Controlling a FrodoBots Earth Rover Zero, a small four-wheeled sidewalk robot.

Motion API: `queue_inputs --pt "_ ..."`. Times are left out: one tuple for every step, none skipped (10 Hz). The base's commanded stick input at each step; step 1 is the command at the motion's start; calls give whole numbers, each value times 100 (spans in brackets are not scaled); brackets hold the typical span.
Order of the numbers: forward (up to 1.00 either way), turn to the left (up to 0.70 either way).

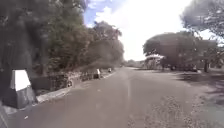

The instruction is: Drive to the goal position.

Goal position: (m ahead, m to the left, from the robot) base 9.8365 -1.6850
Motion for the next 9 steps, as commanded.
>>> queue_inputs --pt "70 0" --pt "70 0" --pt "70 0" --pt "70 0" --pt "70 0" --pt "70 0" --pt "70 0" --pt "70 0" --pt "70 0"
